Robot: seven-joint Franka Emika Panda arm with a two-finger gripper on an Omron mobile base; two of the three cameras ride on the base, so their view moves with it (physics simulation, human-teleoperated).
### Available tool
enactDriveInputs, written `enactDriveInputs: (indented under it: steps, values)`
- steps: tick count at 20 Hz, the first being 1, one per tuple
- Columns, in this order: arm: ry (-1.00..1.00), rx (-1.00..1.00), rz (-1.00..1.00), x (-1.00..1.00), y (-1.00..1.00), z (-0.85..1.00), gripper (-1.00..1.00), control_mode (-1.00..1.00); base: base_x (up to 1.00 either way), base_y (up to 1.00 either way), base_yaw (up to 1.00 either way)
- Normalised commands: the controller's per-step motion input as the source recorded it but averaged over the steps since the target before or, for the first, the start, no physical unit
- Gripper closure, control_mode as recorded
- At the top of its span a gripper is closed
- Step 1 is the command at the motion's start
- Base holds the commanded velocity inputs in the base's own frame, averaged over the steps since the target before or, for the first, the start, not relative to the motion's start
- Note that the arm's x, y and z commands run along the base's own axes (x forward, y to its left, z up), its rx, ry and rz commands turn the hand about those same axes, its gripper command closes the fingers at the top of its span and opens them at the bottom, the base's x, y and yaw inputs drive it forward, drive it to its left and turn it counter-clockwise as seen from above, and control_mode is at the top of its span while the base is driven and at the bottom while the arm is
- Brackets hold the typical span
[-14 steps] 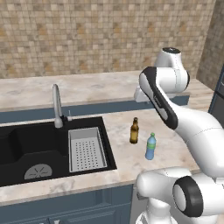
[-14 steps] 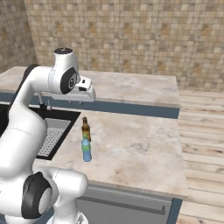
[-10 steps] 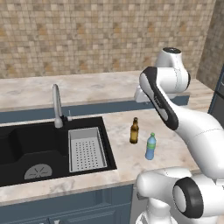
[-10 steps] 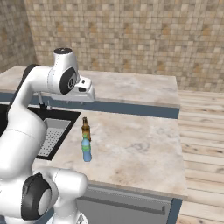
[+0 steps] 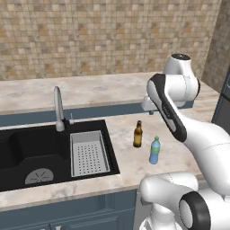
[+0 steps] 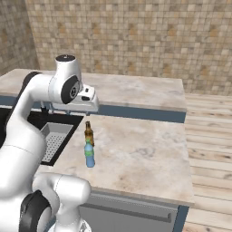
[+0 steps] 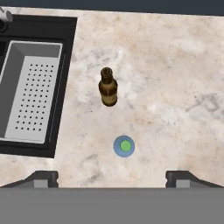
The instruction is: Pick the bottled water, beer from the counter and place them in the open cabinet.
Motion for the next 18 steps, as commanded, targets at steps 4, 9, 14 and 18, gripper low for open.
enactDriveInputs:
  steps: [4,9,14,18]
  values:
    - [-0.02,0.00,0.00,-0.41,-0.25,-0.12,-1.00,-1.00,0.00,0.00,0.00]
    - [-0.01,0.00,0.00,-0.33,-0.18,-0.16,-1.00,-1.00,0.00,0.00,0.00]
    - [0.00,0.00,0.00,-0.19,-0.15,-0.23,-1.00,-1.00,0.00,0.00,0.00]
    - [0.00,0.00,0.00,-0.08,-0.12,-0.29,-1.00,-1.00,0.00,0.00,0.00]
